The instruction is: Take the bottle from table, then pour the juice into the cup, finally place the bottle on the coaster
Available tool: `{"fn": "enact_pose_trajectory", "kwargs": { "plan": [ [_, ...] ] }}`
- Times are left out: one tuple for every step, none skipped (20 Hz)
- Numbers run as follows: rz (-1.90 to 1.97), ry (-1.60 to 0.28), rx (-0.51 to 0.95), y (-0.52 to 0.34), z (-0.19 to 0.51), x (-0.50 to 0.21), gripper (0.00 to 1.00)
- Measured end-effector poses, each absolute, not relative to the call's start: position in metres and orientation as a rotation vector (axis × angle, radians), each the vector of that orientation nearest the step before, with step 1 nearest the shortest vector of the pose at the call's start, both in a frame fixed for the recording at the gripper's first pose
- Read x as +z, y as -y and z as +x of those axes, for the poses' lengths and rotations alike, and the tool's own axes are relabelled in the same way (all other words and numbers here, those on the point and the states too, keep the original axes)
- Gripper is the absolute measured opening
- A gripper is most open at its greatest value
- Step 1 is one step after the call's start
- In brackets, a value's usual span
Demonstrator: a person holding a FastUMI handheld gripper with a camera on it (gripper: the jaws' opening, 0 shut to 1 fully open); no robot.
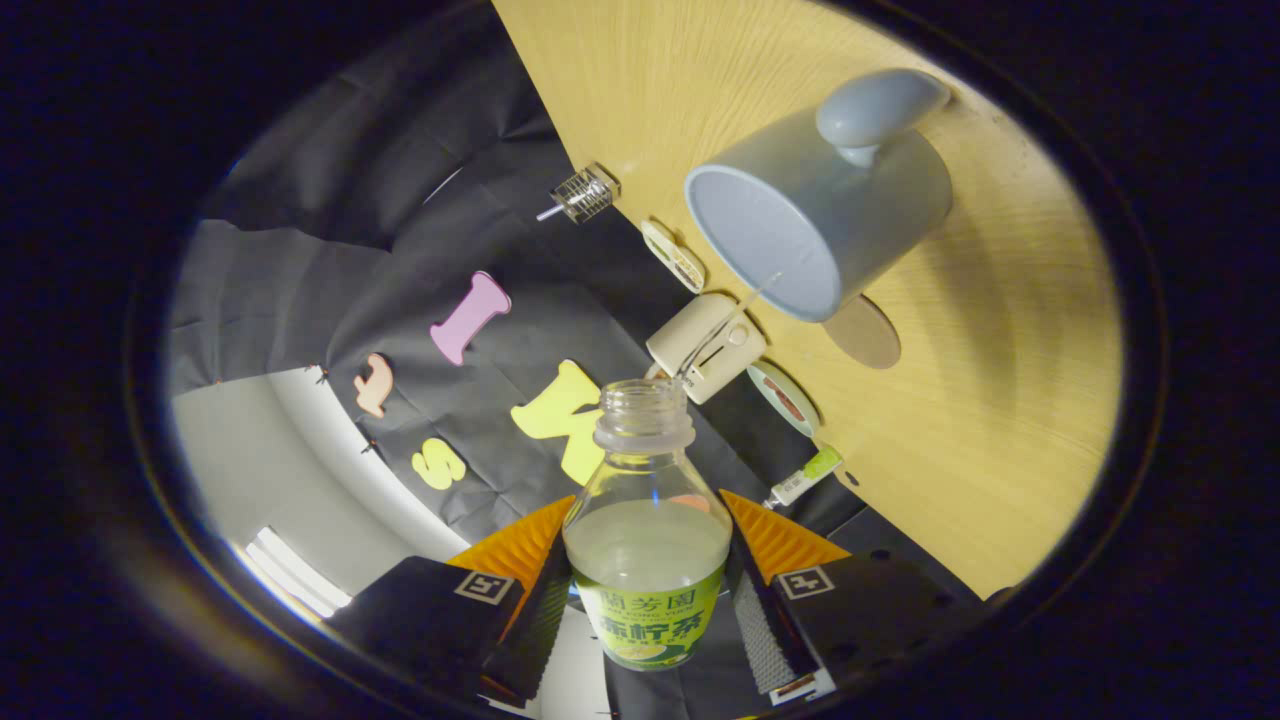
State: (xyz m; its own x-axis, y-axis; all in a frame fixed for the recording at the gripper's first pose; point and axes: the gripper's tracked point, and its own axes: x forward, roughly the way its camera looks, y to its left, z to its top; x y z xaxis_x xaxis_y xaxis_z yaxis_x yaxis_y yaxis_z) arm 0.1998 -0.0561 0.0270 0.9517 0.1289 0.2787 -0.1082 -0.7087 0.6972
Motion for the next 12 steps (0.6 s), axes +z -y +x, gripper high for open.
{"fn": "enact_pose_trajectory", "kwargs": {
  "plan": [
    [2.344,-0.018,0.395,0.057,0.200,0.028,0.80],
    [2.363,-0.028,0.386,0.057,0.201,0.028,0.80],
    [2.383,-0.046,0.378,0.054,0.202,0.028,0.80],
    [2.405,-0.066,0.383,0.050,0.202,0.029,0.80],
    [2.430,-0.081,0.398,0.046,0.202,0.030,0.80],
    [2.449,-0.089,0.411,0.044,0.202,0.031,0.80],
    [2.461,-0.092,0.421,0.045,0.201,0.033,0.80],
    [2.466,-0.085,0.431,0.047,0.200,0.034,0.80],
    [2.462,-0.069,0.438,0.052,0.198,0.036,0.80],
    [2.456,-0.046,0.444,0.057,0.197,0.038,0.80],
    [2.448,-0.020,0.450,0.063,0.197,0.040,0.80],
    [2.444,0.005,0.457,0.069,0.198,0.042,0.80]
  ]
}}
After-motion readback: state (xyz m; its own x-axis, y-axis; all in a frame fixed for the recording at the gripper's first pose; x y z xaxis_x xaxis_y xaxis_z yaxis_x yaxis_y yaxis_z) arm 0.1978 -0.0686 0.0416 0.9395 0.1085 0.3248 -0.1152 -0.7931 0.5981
